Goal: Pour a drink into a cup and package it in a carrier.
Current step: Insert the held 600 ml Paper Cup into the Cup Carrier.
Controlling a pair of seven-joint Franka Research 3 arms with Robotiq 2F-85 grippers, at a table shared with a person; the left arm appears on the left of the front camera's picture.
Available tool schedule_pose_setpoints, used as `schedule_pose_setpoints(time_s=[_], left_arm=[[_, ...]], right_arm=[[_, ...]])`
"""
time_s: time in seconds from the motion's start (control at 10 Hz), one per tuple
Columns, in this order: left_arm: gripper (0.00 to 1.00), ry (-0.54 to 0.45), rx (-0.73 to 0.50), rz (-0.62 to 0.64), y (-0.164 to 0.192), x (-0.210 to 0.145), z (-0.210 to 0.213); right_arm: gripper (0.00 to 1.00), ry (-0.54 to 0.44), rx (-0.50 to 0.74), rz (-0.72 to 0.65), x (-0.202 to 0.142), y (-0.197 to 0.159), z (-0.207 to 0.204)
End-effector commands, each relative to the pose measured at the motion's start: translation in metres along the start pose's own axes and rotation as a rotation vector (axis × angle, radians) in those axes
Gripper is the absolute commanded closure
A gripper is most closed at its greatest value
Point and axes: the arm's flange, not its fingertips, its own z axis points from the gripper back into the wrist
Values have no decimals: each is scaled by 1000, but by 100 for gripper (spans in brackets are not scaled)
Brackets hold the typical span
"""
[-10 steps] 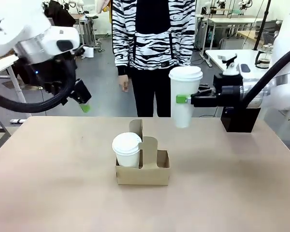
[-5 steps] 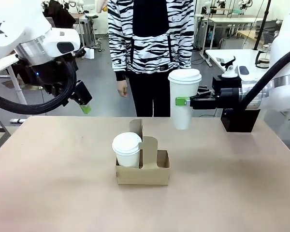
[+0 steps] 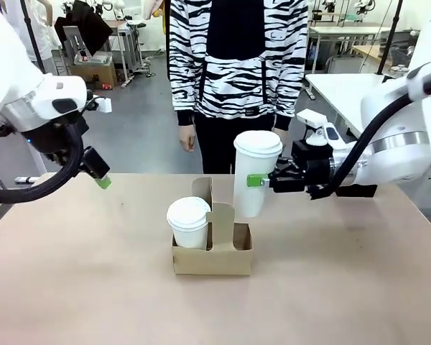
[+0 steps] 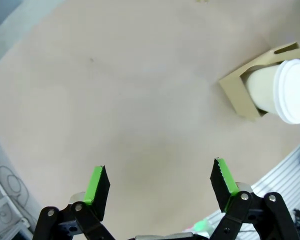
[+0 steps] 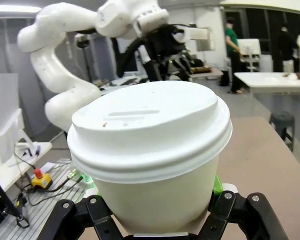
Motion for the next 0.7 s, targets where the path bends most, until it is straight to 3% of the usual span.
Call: schedule_pose_setpoints(time_s=[0.0,0.4,0.5,0.6], left_arm=[[0,-44,-20,-81,6,-13,-8],[0,-27,-94,-137,2,-7,-18],[0,-17,-16,-116,0,-11,-15],[0,-17,-16,-116,0,-11,-15]], right_arm=[[20,-40,98,48,-13,-13,1],[20,-47,154,30,-40,-15,-20],[20,-51,158,32,-46,-18,-21],[20,-41,162,29,-52,-21,-23]])
